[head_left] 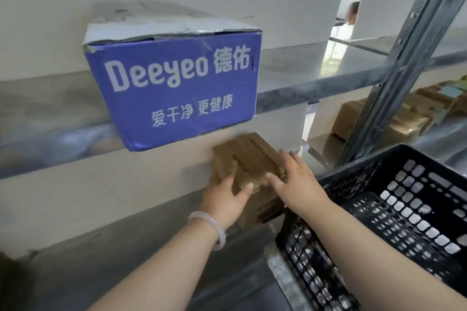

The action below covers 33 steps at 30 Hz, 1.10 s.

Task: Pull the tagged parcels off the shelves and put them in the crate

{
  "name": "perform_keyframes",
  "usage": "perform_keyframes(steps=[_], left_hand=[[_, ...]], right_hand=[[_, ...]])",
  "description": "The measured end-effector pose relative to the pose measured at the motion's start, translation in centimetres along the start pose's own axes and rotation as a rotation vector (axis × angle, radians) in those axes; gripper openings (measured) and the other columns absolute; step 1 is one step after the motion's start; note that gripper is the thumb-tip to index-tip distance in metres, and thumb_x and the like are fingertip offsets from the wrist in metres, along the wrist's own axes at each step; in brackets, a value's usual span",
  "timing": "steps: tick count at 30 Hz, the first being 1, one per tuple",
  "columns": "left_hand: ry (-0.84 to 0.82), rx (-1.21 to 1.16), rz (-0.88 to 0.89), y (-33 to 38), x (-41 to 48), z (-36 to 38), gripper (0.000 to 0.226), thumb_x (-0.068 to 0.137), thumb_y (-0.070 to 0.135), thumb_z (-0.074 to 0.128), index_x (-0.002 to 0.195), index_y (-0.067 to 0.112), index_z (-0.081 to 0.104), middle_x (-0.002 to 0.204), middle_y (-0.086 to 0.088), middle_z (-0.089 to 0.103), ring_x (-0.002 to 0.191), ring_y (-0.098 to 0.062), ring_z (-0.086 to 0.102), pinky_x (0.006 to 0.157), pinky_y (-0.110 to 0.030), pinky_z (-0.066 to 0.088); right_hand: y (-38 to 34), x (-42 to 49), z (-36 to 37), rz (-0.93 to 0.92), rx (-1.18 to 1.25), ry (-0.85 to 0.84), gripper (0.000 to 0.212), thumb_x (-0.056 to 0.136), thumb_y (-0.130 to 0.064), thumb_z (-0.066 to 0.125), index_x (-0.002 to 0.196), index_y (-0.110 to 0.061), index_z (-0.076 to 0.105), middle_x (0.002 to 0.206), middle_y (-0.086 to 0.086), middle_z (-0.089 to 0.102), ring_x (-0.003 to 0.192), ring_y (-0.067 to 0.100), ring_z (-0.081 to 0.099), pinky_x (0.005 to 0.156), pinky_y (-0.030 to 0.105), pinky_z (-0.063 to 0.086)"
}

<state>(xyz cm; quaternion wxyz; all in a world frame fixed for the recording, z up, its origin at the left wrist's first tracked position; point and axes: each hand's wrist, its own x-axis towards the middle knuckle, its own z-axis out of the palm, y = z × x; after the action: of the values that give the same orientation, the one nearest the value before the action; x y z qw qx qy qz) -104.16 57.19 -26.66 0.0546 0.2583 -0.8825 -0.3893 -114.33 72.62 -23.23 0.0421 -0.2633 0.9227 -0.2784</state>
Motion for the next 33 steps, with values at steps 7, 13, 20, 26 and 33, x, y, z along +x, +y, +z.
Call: perform_keyframes(steps=[7,13,20,26,33], left_hand=[[-0.032,-0.126,-0.151,0.7,1.2,1.4,0.065,0.096,0.057,0.044,0.151,0.051,0.011,0.163,-0.006,0.016,0.145,-0.027,0.03,0.114,-0.037,0.029],[0.079,-0.303,-0.159,-0.7,0.0,0.3,0.061,0.097,0.042,0.052,0.151,0.047,0.023,0.155,0.008,0.038,0.138,-0.018,0.042,0.112,-0.032,0.036],[0.123,-0.272,-0.215,-3.6,-3.1,-3.4,0.059,0.094,0.045,0.056,0.149,0.038,0.034,0.149,0.009,0.046,0.133,-0.018,0.047,0.109,-0.038,0.041],[0.124,-0.201,-0.27,-6.2,-5.8,-7.1,0.073,0.086,0.065,0.056,0.148,0.032,0.035,0.141,0.007,0.052,0.123,-0.02,0.054,0.081,-0.02,0.044],[0.091,-0.554,-0.474,-8.9,-7.3,-9.6,0.13,0.049,0.087,0.067,0.153,0.021,0.025,0.142,-0.006,0.052,0.122,-0.028,0.055,0.104,-0.041,0.045]], right_hand=[[1.4,3.9,0.8,0.085,0.118,0.001,0.071,0.089,-0.044,0.06,0.149,-0.016,0.034,0.137,0.009,0.051,0.127,0.028,0.047,0.106,0.046,0.042],[0.9,4.2,2.3,0.066,0.255,-0.081,0.052,0.086,-0.042,0.065,0.13,-0.017,0.053,0.111,-0.003,0.062,0.094,0.016,0.058,0.074,0.023,0.046],[-2.9,0.7,4.5,0.004,0.433,-0.074,0.061,0.082,-0.044,0.07,0.134,-0.026,0.042,0.112,-0.013,0.058,0.092,0.004,0.054,0.065,0.014,0.039],[-8.1,-3.1,6.7,-0.172,0.413,-0.118,0.069,0.078,-0.056,0.064,0.14,-0.034,0.042,0.128,-0.014,0.056,0.117,0.007,0.053,0.093,0.03,0.049],[-11.8,-5.3,9.1,-0.402,0.238,-0.233,0.053,0.094,-0.057,0.041,0.145,-0.041,0.038,0.15,-0.019,0.037,0.137,0.007,0.029,0.105,0.023,0.021]])
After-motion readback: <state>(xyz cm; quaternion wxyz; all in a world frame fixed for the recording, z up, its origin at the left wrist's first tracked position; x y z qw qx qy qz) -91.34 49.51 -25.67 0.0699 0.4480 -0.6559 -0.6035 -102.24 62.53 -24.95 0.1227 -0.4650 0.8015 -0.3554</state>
